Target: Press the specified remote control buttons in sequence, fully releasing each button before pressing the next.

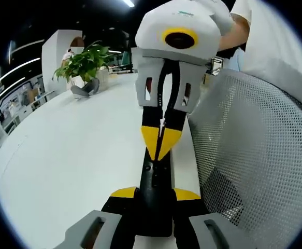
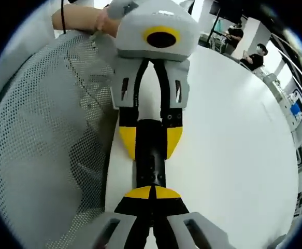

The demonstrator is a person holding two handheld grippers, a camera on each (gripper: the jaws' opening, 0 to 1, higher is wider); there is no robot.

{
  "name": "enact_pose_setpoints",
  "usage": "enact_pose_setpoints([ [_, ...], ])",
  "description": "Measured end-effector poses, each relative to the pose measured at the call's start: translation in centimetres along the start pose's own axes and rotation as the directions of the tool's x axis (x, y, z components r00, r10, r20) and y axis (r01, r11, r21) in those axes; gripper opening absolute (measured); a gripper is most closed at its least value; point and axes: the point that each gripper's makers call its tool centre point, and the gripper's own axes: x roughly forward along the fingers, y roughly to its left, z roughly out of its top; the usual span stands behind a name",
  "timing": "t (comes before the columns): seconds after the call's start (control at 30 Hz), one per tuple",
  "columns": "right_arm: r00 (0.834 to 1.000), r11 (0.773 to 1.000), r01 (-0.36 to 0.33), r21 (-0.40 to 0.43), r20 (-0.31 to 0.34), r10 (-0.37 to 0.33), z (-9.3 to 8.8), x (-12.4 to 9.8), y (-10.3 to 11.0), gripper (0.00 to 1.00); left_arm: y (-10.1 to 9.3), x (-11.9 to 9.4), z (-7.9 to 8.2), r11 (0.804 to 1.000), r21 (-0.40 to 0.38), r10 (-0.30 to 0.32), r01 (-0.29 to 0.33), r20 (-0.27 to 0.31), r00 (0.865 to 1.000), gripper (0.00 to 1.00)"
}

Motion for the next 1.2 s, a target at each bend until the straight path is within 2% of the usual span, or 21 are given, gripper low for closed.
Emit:
enact_pose_setpoints([
  [0.17, 0.999, 0.999, -0.003, 0.049, 0.042, 0.001, 0.0, -0.1, 0.0, 0.00, -0.1, -0.1, 0.0, 1.000, 0.000, -0.002, 0.002, -0.002, 1.000, 0.24],
  [0.27, 0.997, 0.994, -0.022, 0.108, 0.076, 0.014, 0.1, -0.2, 0.0, 0.00, -0.1, -0.2, 0.1, 1.000, 0.000, -0.005, 0.005, 0.000, 1.000, 0.24],
  [0.37, 0.996, 0.992, -0.034, 0.121, 0.088, 0.023, 0.0, -0.4, -0.1, 0.00, -0.1, -0.2, 0.1, 1.000, -0.005, -0.003, 0.003, 0.000, 1.000, 0.24],
  [0.6, 0.997, 0.995, -0.028, 0.095, 0.068, 0.021, -0.3, -0.4, -0.1, 0.00, 0.0, -0.2, 0.0, 1.000, -0.013, -0.004, 0.004, 0.005, 1.000, 0.24],
  [0.67, 0.999, 0.998, -0.035, 0.046, 0.033, 0.034, -0.7, -0.5, 0.0, 0.00, 0.0, -0.1, 0.0, 1.000, -0.014, -0.005, 0.005, 0.007, 1.000, 0.24],
  [0.83, 0.999, 0.999, -0.039, 0.017, 0.017, 0.039, -0.7, -0.5, 0.1, 0.00, 0.0, -0.1, 0.0, 1.000, -0.007, -0.003, 0.003, 0.003, 1.000, 0.24],
  [0.93, 0.999, 0.997, -0.042, 0.064, 0.007, 0.041, -0.8, -0.5, 0.1, 0.00, 0.0, -0.1, 0.0, 1.000, -0.012, -0.002, 0.002, 0.007, 1.000, 0.24],
  [0.97, 0.999, 0.992, -0.041, 0.120, -0.009, 0.042, -0.9, -0.4, 0.1, 0.00, 0.0, -0.1, 0.0, 1.000, -0.012, -0.002, 0.002, 0.007, 1.000, 0.24],
  [1.07, 0.997, 0.999, -0.024, 0.032, -0.076, 0.026, -0.8, -0.3, 0.0, 0.00, 0.0, 0.0, 0.0, 1.000, -0.007, -0.002, 0.002, 0.006, 1.000, 0.24],
  [1.2, 0.998, 0.999, -0.006, 0.040, -0.068, 0.009, -0.8, -0.2, 0.1, 0.00, 0.0, 0.0, -0.1, 1.000, -0.001, -0.007, 0.007, 0.005, 1.000, 0.24],
])
